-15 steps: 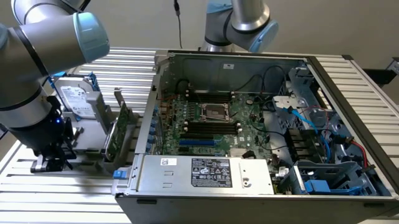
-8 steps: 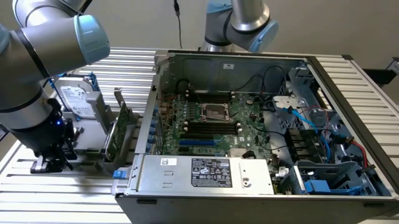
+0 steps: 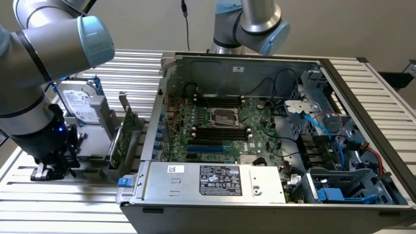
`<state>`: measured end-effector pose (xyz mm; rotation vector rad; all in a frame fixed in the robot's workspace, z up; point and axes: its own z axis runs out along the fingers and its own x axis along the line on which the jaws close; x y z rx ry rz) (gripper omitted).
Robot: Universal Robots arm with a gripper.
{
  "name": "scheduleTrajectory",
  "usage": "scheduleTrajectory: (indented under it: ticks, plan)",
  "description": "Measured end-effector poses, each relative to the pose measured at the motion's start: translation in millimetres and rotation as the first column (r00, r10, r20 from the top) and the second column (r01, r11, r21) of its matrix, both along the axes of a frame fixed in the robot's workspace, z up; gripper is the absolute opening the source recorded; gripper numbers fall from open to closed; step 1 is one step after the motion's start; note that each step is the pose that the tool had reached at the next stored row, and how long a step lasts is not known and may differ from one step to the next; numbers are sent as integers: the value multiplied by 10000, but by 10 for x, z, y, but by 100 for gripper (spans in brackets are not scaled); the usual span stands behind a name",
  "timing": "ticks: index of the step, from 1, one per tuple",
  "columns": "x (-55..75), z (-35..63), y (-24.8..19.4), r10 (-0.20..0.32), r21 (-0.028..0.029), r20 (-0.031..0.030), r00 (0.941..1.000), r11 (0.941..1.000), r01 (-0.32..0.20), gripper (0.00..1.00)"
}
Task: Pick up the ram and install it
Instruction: 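Pick up the ram and move it above insertion slot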
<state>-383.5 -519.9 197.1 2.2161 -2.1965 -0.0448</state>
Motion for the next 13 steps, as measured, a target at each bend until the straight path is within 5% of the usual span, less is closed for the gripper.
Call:
scheduleTrajectory:
  ticks: [4,13]
  plan:
    - [0,0,0,-25,0,-13,10000,10000,25,16]
    - [0,-2,0,-28,0,-17,10000,10000,28,14]
